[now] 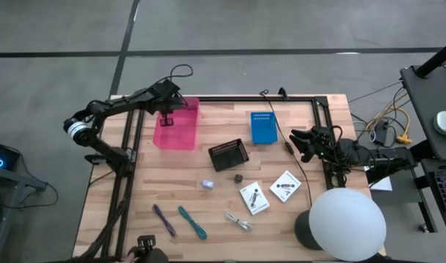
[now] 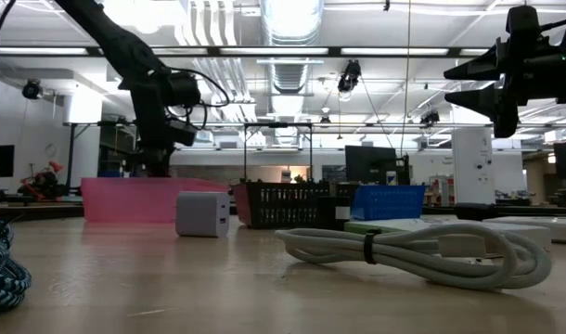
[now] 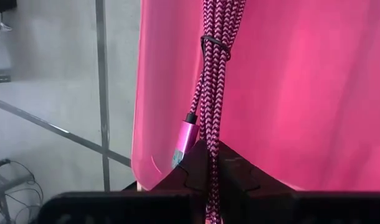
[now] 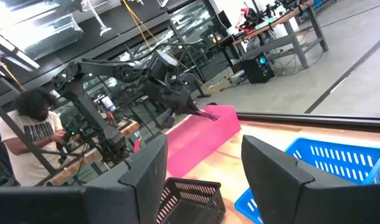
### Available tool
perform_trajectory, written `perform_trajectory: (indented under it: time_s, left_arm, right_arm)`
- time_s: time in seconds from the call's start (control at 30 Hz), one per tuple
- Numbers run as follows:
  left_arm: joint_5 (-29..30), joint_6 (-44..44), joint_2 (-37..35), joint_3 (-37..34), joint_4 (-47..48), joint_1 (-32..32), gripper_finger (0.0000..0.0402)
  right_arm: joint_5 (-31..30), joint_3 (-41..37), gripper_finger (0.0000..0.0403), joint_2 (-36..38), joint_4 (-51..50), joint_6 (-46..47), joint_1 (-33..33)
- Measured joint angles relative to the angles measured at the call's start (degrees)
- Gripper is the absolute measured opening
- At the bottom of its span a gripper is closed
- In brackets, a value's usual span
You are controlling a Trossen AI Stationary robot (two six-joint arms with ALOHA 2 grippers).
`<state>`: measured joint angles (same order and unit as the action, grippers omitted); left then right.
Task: Pick and place items into bin
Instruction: Put the pink charger cable into the pink bin, then put the blue charger cable into the pink bin
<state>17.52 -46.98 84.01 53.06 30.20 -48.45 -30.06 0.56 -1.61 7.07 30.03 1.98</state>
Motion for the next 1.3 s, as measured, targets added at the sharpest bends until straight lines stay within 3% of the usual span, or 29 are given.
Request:
perform_trajectory:
  time_s: [0.57, 0.7, 0.9, 1.03, 1.17, 1.3]
  left_arm:
    - [1.17, 1.5, -0.35, 0.0, -0.07, 0.06, 0.0111]
    - [1.12, 10.24, -1.23, 0.84, 1.01, 1.28, 0.0122]
    - [-0.05, 33.38, -4.95, 3.41, 1.89, 4.0, 0.0123]
    - [-8.73, 43.8, -8.63, 4.29, 1.7, 5.8, 0.0123]
    - [-23.18, 46.79, -12.12, 4.54, 1.42, 7.86, 0.0123]
    - [-32.93, 51.49, -15.62, 4.66, 0.58, 11.29, 0.0123]
  right_arm:
    - [0.0, 0.0, 0.0192, 0.0, 0.0, 0.01, 0.0]
    - [-0.02, 0.0, 0.0192, 0.0, 0.0, -0.03, 0.0]
    - [0.0, 0.0, 0.0192, 0.0, 0.0, -0.23, 0.0]
    - [0.0, 0.0, 0.0192, 0.0, -0.02, -0.23, 0.0]
    - [0.0, 0.0, 0.0192, 0.0, -0.51, -0.23, 0.0]
    - [0.0, 0.0, 0.0192, 0.0, -0.92, -0.25, 0.0]
